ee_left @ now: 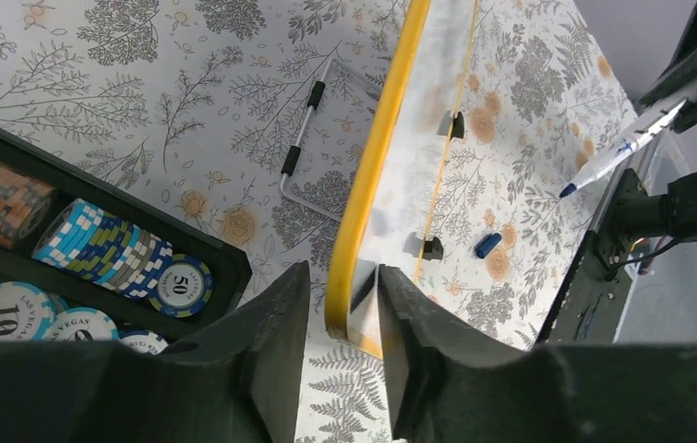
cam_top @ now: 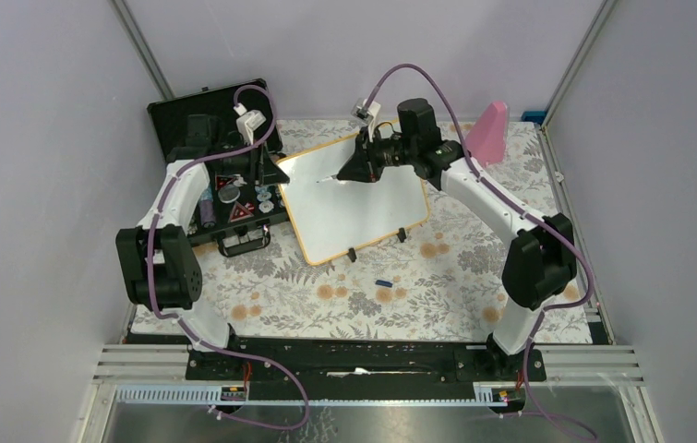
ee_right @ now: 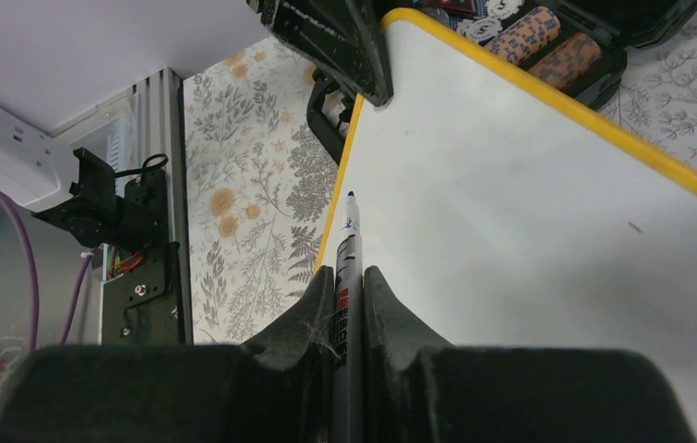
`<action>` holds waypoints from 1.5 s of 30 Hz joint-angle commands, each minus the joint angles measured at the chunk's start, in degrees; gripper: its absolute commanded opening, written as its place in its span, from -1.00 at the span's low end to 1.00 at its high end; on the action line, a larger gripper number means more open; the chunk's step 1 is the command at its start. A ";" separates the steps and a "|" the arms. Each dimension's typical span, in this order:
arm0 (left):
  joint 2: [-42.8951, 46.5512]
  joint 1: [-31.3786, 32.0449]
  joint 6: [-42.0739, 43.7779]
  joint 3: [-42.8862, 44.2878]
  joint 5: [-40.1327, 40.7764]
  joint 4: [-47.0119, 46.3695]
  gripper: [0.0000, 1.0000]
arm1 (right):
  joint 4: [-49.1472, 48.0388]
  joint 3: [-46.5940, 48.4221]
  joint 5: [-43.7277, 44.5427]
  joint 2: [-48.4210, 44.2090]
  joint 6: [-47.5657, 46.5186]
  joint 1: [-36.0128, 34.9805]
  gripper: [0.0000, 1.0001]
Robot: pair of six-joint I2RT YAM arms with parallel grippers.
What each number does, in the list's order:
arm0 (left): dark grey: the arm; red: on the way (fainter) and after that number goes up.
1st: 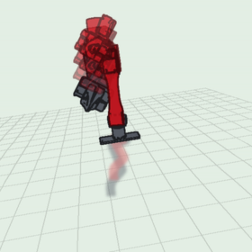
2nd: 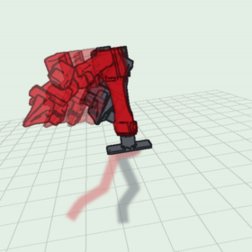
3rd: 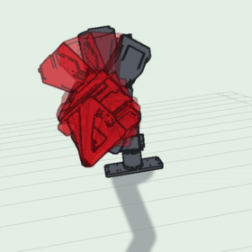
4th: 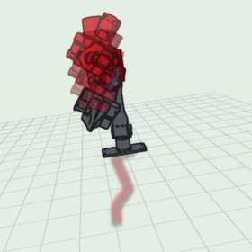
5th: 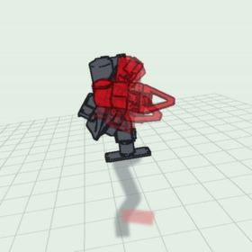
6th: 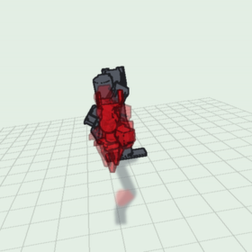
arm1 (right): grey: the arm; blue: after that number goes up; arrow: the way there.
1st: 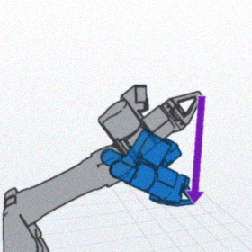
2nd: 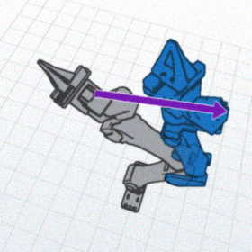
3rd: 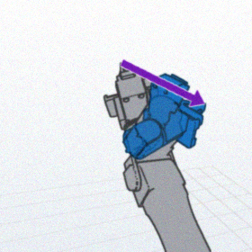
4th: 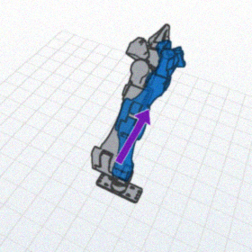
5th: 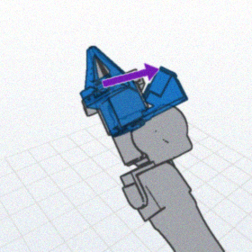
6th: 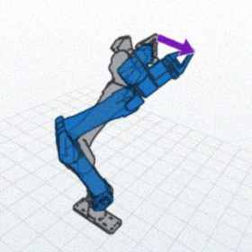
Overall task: Write a sentence on the whiteboard
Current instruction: Move the whiteboard to the center of the board.
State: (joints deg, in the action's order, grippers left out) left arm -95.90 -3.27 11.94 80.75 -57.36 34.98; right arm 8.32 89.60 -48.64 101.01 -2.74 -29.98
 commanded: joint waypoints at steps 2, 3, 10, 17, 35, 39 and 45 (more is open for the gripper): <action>0.60 0.41 1.94 1.82 -1.47 -2.90 -0.04 | -0.11 5.51 0.69 1.19 -1.89 -0.53 -1.00; 1.12 0.04 1.85 1.85 -1.82 -2.90 0.06 | 0.93 6.02 0.23 1.35 -2.12 -0.58 -1.00; 3.91 -1.13 1.23 2.40 0.41 -1.26 0.37 | 5.42 7.00 -0.73 0.18 -0.58 -0.43 -1.00; 5.60 -1.01 0.02 -2.22 0.73 -5.01 0.13 | 7.09 5.46 0.35 -2.13 -3.60 -0.43 -1.00; -6.45 1.84 4.88 11.08 -5.07 1.06 -0.80 | 1.05 11.44 -1.73 4.98 -4.19 -0.61 -1.00; -8.80 2.48 6.10 13.09 -5.95 2.32 -0.79 | 0.33 12.00 -1.01 5.80 -4.60 -0.86 -1.00; -10.14 2.47 6.95 13.91 -5.48 2.81 -0.68 | -0.74 14.14 -0.05 7.61 -4.77 -0.94 -1.00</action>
State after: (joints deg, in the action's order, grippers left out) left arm -104.95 -1.78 14.87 92.66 -63.29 38.04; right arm 10.87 100.22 -48.90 107.98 -7.46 -30.22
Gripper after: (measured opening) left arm 0.154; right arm 0.158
